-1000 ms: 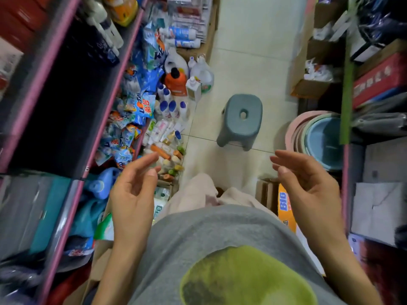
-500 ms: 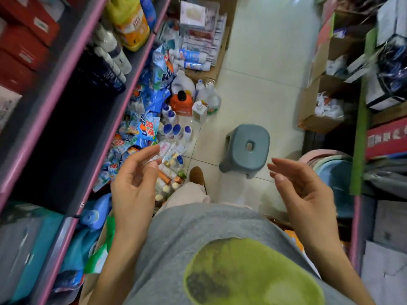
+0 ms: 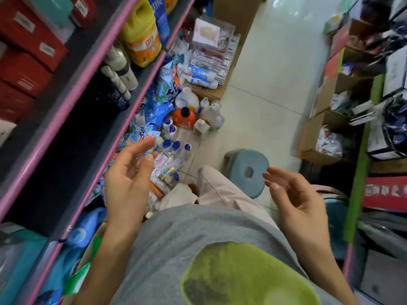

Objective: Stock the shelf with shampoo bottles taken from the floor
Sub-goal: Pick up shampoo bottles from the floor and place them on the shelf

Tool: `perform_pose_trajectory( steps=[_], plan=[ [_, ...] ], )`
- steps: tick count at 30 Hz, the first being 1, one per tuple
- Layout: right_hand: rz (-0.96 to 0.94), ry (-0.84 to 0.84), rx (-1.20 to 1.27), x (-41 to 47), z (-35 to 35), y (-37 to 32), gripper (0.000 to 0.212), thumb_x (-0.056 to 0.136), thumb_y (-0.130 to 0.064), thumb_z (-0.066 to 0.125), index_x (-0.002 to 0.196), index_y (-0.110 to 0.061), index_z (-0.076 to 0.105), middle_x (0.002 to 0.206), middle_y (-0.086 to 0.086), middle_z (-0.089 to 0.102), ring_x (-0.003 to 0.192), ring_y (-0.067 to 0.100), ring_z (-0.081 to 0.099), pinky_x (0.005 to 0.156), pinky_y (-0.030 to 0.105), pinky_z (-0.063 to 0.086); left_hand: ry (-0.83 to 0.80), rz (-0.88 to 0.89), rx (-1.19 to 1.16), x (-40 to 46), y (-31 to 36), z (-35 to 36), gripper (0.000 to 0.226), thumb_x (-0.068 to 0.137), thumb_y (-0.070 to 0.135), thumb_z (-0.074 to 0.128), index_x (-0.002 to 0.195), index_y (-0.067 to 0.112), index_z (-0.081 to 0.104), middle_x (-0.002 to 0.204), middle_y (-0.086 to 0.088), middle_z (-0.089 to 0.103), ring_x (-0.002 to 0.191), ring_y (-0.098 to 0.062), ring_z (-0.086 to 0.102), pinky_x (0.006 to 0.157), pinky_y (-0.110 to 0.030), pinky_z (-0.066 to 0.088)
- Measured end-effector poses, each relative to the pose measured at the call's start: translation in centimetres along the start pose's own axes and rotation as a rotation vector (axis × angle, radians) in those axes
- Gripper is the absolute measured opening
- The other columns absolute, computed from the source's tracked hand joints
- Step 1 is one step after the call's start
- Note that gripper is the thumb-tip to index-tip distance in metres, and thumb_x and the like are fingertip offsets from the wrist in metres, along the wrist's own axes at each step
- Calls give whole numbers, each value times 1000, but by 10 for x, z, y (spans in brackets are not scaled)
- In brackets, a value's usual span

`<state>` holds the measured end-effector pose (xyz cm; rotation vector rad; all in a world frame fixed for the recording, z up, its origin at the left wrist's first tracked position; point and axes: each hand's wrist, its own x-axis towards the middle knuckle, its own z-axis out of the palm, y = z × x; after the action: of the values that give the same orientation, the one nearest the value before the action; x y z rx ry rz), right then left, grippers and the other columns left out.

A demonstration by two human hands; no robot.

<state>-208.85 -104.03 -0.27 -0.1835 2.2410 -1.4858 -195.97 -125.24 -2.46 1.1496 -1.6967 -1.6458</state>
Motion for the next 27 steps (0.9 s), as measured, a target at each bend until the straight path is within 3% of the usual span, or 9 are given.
perform_pose_trajectory(
  steps=[6, 11, 18, 22, 27],
  plan=[
    [-52, -152, -17, 70, 17, -27, 28, 92, -6, 56, 98, -32, 66, 99, -14, 73, 98, 2, 67, 83, 11, 50, 118, -25, -31, 30, 9, 11, 28, 93, 1, 52, 114, 15, 64, 115, 2, 68, 110, -13, 63, 96, -29, 49],
    [-145, -339, -63, 147, 34, -62, 27, 91, 1, 55, 98, -24, 65, 98, -11, 72, 97, 6, 67, 84, 13, 50, 279, -28, -74, 59, 18, 28, 31, 92, 0, 54, 109, 24, 64, 114, 5, 68, 109, -11, 63, 94, -20, 47],
    [-279, -605, -194, 233, 62, -107, 29, 91, 1, 55, 96, -26, 66, 100, -7, 72, 98, 11, 67, 86, 25, 51, 594, -79, -120, 77, 28, 58, 36, 92, 4, 57, 102, 38, 66, 113, 12, 68, 109, -12, 63, 94, -28, 48],
    [-392, -797, -295, 258, 86, -123, 28, 90, -3, 58, 100, -27, 68, 99, -11, 73, 95, 5, 67, 81, 16, 51, 785, -134, -172, 62, 27, 76, 34, 92, 0, 55, 105, 30, 66, 114, 11, 68, 110, -13, 63, 92, -21, 48],
    [-465, -1039, -349, 259, 113, -130, 31, 90, -1, 57, 103, -26, 69, 102, -14, 72, 96, 3, 67, 82, 16, 51, 1016, -174, -256, 27, 27, 90, 32, 91, -1, 55, 105, 25, 66, 111, 5, 69, 105, -12, 65, 83, -14, 48]
  ],
)
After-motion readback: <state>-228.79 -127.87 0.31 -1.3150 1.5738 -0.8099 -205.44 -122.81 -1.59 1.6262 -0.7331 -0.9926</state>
